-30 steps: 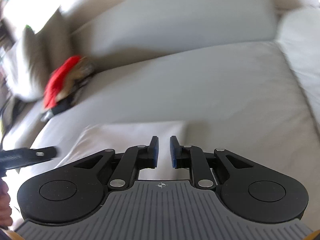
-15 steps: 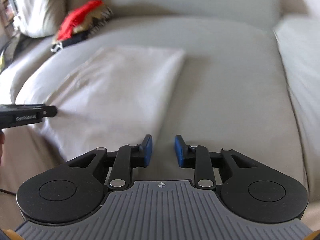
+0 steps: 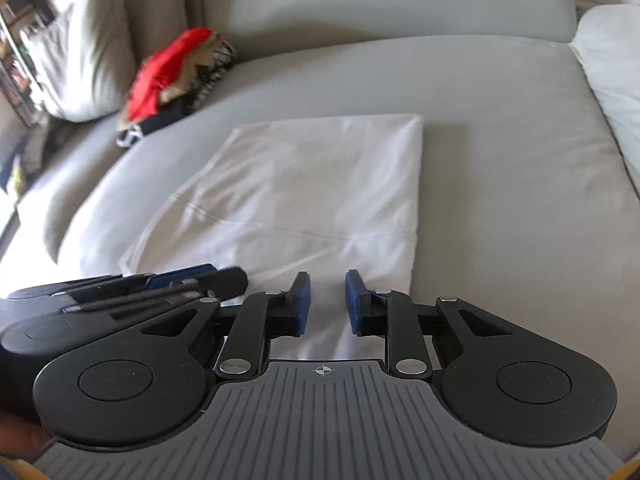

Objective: Fold clothes
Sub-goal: 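Move both open tools to the edge of the folded beige shirt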

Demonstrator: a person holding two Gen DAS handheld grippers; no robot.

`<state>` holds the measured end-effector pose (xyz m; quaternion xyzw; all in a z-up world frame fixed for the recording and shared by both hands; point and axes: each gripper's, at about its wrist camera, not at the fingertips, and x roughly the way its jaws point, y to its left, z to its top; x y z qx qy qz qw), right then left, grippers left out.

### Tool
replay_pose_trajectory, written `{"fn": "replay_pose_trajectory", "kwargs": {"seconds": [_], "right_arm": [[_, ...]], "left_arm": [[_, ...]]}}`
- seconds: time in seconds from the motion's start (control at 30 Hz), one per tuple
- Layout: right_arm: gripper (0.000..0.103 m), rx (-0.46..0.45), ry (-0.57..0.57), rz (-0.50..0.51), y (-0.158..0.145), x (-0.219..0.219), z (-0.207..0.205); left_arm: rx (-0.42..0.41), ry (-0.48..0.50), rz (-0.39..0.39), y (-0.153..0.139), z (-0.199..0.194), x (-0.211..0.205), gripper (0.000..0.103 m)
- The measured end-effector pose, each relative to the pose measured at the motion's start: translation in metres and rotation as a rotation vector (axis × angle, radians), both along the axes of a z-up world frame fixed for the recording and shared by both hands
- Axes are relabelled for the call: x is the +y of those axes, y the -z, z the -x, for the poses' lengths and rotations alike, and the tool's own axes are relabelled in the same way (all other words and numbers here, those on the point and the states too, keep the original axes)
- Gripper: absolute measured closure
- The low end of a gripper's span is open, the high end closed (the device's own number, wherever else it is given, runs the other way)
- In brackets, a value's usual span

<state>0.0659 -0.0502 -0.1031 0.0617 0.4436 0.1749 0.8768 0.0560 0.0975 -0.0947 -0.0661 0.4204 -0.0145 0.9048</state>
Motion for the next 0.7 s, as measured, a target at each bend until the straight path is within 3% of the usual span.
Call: {"fn": "replay_pose_trajectory", "kwargs": {"seconds": [0.2, 0.3, 0.43, 0.5, 0.53, 0.63, 0.7], "right_arm": [[0.08, 0.004, -0.06, 0.034, -0.004, -0.013, 0.027], [0.079, 0.01, -0.055, 0.01, -0.006, -0.024, 0.043], [0.078, 0.101, -0.035, -0.03, -0.013, -0.033, 0.052], [0.062, 0.203, -0.047, -0.025, -0.013, -0.034, 0.055], [0.062, 0.233, -0.047, -0.017, -0.013, -0.036, 0.059], [0.062, 0.232, -0.022, -0.027, -0.016, -0.046, 0.071], [0.054, 0.209, 0.009, -0.086, -0.022, -0.056, 0.071]], "left_arm": [[0.021, 0.017, -0.07, -0.002, 0.026, -0.008, 0.08], [0.033, 0.008, -0.064, -0.003, 0.044, -0.006, 0.08], [0.133, 0.001, -0.045, 0.0, 0.053, -0.003, 0.08], [0.205, 0.001, -0.041, 0.004, 0.057, -0.003, 0.08], [0.226, -0.002, -0.035, 0.005, 0.06, -0.002, 0.08], [0.231, -0.019, -0.008, 0.006, 0.065, 0.004, 0.073], [0.217, -0.022, 0.022, 0.002, 0.066, 0.007, 0.07]]}}
